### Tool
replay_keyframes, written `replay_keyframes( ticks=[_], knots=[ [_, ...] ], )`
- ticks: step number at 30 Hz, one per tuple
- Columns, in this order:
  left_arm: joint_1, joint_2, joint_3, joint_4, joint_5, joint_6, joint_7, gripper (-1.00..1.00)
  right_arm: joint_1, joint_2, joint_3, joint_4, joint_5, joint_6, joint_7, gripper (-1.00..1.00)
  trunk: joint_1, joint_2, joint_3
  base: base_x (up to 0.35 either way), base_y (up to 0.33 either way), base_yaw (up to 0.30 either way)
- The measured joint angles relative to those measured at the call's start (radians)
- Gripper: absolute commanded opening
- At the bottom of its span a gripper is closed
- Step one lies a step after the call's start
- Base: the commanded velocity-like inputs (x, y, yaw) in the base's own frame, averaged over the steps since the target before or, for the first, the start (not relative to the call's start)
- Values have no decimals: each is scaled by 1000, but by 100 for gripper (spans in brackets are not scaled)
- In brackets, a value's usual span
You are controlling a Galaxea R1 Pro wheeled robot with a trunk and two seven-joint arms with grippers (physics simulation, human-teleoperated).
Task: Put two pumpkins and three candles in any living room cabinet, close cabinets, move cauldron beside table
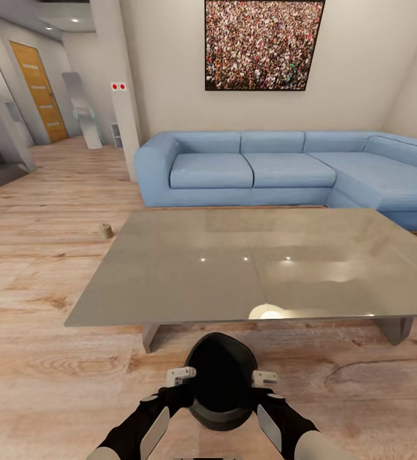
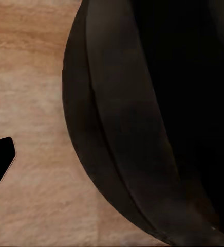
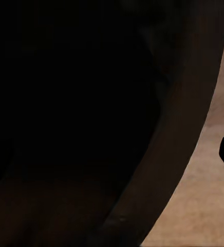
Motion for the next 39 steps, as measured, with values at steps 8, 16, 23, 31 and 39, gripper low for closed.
replay_keyframes(
  ticks=[8, 16, 23, 31, 39],
  knots=[
    [0, 0, 0, 0, 0, 1, 0, 100, 0, 0, 0, 0, 0, 0, 3, 100, 0, 0, 0, 0, 0, 0],
    [0, 0, 0, 0, 0, 1, 0, 100, 0, 0, 0, 0, 0, 0, 3, 100, 0, 0, 0, 0, 0, 0],
    [0, 0, 0, 0, 0, 1, 0, 100, 0, -1, 0, 0, 0, 0, 3, 100, 0, 0, 0, 0, 0, 0],
    [0, 0, 0, 0, 0, 1, 0, 100, 0, 0, 0, 0, 0, 0, 3, 100, 0, 0, 0, 0, 0, 0],
    [0, 0, -1, 1, 0, 1, 0, 100, 0, -1, 0, 0, 0, 0, 4, 100, -4, 2, 31, 0, 0, 0]
  ],
)
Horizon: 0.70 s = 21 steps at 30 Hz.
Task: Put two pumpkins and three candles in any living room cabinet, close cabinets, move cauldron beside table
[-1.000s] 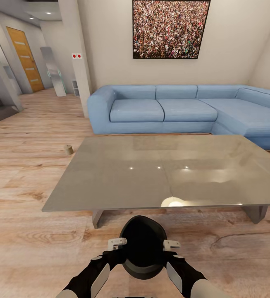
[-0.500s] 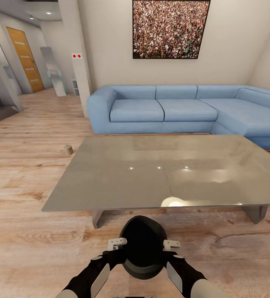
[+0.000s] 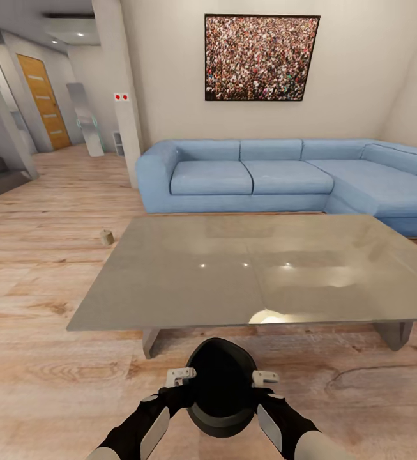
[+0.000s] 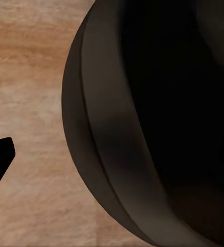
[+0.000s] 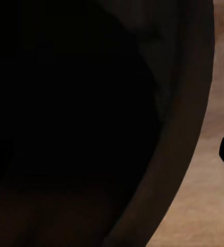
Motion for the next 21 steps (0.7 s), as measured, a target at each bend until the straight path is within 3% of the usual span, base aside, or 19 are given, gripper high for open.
replay_keyframes(
  ticks=[21],
  knots=[
    [0, 0, -2, 8, 0, 0, 0, 100, 0, 0, 0, 0, 0, 2, 0, 100, -9, 5, 81, 0, 0, 0]
  ],
)
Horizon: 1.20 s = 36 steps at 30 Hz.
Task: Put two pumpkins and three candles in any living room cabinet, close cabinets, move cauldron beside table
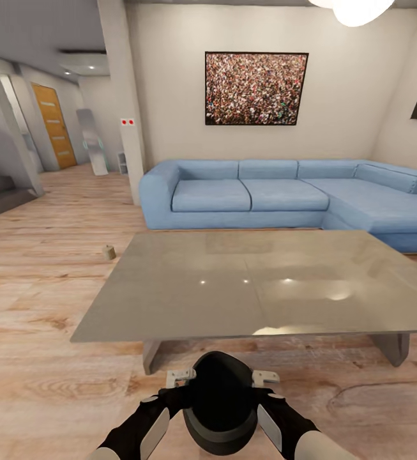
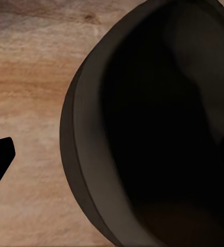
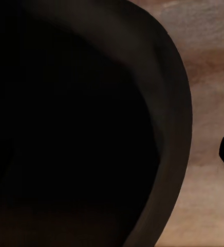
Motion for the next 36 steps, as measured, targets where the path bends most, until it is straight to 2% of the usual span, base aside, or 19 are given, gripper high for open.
replay_keyframes(
  ticks=[10, 20, 30, 36],
  knots=[
    [0, 0, 1, -6, 0, 0, 0, 100, 0, 1, 0, 0, 0, 1, 0, 100, 0, 0, 4, -6, 0, 0],
    [0, 0, 1, -6, 0, 0, 0, 100, 0, 1, 0, 0, 0, 2, 0, 100, 0, 0, 4, -130, 0, 0],
    [0, 0, 1, -6, 0, 0, 0, 100, 0, 1, 0, 0, 0, 2, 0, 100, 0, 0, 4, -283, 0, 0],
    [0, 0, 2, -7, 0, 0, 0, 100, 0, 1, 0, 0, 0, 0, 0, 100, 0, 0, 4, -90, 0, 0]
  ],
)
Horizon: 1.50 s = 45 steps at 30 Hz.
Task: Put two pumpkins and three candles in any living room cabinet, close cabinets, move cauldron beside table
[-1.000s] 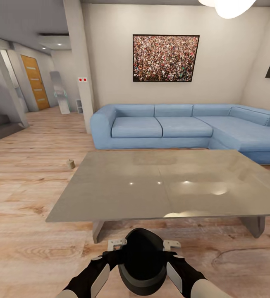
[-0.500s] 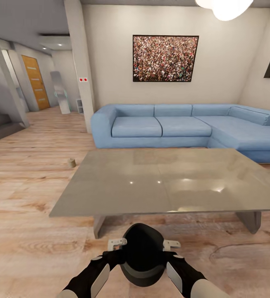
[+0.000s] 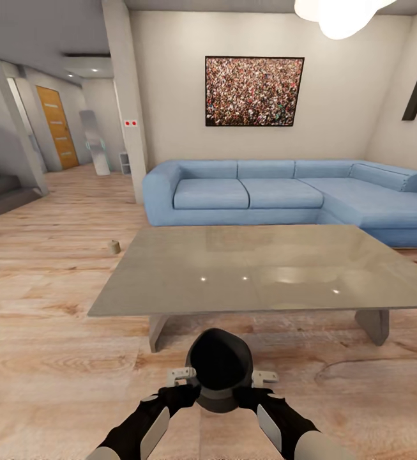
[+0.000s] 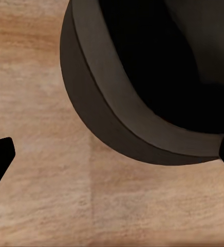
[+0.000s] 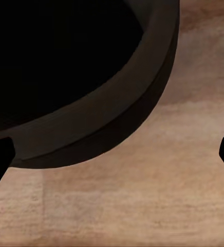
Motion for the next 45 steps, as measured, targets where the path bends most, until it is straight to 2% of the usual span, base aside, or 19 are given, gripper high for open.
replay_keyframes(
  ticks=[6, 16, 19, 25, 27, 33, 36, 40, 45],
  knots=[
    [0, 2, 10, -3, 1, 1, 1, 100, 0, 0, 0, 0, 0, 0, 0, 100, 0, 0, 0, -14, 0, 0],
    [-2, 0, 22, -3, 2, 13, 6, 100, 0, 0, 0, 0, 0, -1, 4, 100, -5, 2, 39, -1, 0, 0],
    [-4, -1, 31, -4, 3, 51, 4, 100, 0, 0, 0, 0, 0, 0, 6, 100, -6, 3, 50, 0, 0, 0],
    [-10, -1, 36, -68, 33, 249, 5, 100, 0, 1, 0, 1, 1, 20, 6, 100, -9, 4, 73, 0, 0, 0],
    [-12, -1, 35, -79, 37, 291, 10, 100, 0, 1, 0, 1, 1, 41, 6, 100, -10, 5, 81, 0, 0, 0],
    [-42, 6, 35, -93, 35, 445, 21, 100, 0, 3, -4, 1, 1, 166, -1, 100, -12, 6, 104, 0, 0, 0],
    [-50, 12, 36, -92, 32, 475, 72, 100, 0, 3, -6, 1, -1, 220, -2, 100, -14, 7, 116, 0, 0, 0],
    [-52, 15, 37, -93, 35, 486, 157, 100, 0, 2, -6, 0, -1, 227, -2, 100, -15, 8, 132, 0, 0, 0],
    [-54, 17, 37, -92, 36, 489, 186, 100, 0, -1, -11, 0, -8, 226, -2, 100, -18, 9, 151, 0, 0, 0]
  ],
)
